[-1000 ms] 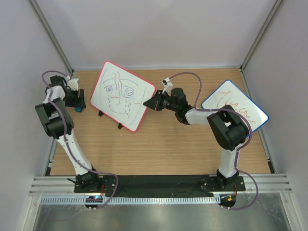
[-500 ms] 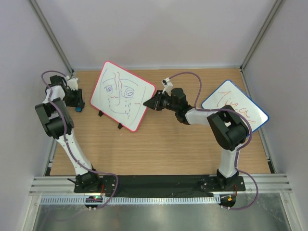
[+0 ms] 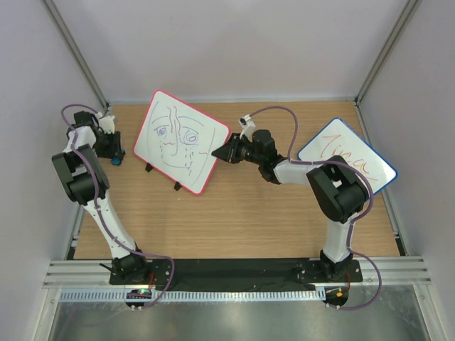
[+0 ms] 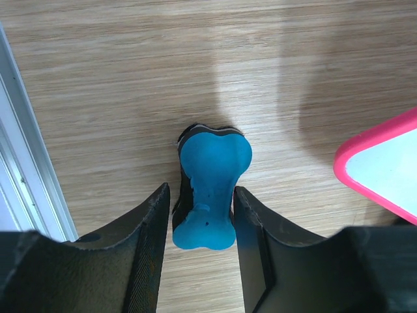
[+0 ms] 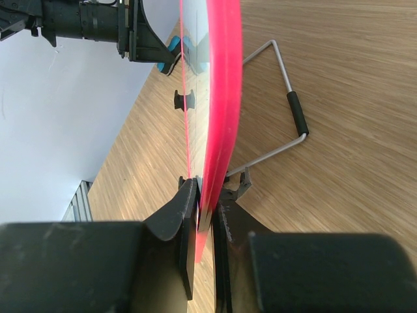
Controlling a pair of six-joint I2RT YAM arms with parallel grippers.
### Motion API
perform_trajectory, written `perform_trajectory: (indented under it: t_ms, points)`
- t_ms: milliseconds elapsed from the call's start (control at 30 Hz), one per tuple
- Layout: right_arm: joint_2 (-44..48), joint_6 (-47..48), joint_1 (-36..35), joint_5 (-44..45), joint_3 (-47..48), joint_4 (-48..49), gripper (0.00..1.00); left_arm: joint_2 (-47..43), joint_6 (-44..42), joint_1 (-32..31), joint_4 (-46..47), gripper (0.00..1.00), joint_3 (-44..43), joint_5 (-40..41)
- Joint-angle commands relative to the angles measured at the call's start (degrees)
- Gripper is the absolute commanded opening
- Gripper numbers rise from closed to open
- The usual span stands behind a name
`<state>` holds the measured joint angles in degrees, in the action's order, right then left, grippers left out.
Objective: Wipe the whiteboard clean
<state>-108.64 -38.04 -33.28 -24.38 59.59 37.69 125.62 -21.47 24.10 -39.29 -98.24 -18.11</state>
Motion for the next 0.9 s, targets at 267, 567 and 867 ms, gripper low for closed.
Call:
perform_trajectory:
  t_ms: [267, 567, 867]
  points:
    - [0.7, 3.9, -0.4, 1.2, 1.1, -3.1, 0.01, -2.8, -0.9, -0.7, -0.7, 0.05, -1.4, 1.7]
    - [0.4, 3.8, -0.4, 0.9, 1.4, -4.0, 0.01, -12.2, 0.8, -0.8, -1.1, 0.00, 2.6, -7.7]
    - [0.4, 5.1, -0.3, 1.4, 1.8, -5.5, 0.01, -22.2, 7.7, -12.2, 12.5, 0.00, 7.4, -12.7]
